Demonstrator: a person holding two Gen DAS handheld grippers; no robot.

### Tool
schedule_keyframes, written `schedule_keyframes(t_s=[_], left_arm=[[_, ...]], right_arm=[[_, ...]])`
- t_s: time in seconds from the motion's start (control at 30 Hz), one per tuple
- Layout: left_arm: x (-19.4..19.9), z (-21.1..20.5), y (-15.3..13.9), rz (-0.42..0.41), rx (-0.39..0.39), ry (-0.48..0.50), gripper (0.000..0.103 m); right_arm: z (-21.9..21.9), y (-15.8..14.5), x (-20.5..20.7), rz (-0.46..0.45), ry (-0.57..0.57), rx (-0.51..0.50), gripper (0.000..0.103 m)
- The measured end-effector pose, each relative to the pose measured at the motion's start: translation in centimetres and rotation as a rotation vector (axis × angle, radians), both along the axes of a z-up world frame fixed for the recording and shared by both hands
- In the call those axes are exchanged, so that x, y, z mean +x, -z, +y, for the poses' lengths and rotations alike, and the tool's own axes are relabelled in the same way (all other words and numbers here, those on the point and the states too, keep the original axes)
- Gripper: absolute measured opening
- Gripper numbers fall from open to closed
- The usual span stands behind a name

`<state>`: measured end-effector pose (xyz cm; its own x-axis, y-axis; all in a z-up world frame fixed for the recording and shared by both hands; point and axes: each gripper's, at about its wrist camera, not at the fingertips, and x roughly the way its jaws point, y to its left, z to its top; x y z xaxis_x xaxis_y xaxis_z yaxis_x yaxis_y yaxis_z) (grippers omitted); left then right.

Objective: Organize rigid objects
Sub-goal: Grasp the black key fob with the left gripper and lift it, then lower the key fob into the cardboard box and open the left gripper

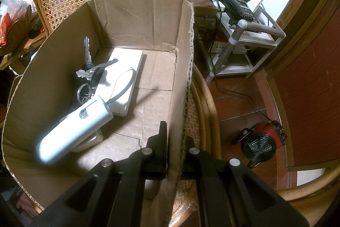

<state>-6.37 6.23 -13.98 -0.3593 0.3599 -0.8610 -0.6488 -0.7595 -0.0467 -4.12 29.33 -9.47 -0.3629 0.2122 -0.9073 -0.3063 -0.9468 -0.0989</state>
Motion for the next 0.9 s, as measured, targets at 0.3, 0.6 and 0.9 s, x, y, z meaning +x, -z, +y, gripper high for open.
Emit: schedule_keyframes(t_s=[0.3, 0.6, 0.9], left_arm=[[-1.2, -1.2, -1.0, -0.012, 0.053, -0.076, 0.026], [-1.4, -2.9, -3.7, 0.035, 0.119, -0.119, 0.026], [-2.0, -3.2, -4.5, 0.056, 0.121, -0.150, 0.026]], right_arm=[[0.0, 0.2, 0.2, -0.001, -0.002, 0.003, 0.007], [0.1, 0.2, 0.2, -0.001, -0.002, 0.002, 0.007], [0.1, 0.2, 0.2, -0.001, -0.001, 0.001, 0.007]])
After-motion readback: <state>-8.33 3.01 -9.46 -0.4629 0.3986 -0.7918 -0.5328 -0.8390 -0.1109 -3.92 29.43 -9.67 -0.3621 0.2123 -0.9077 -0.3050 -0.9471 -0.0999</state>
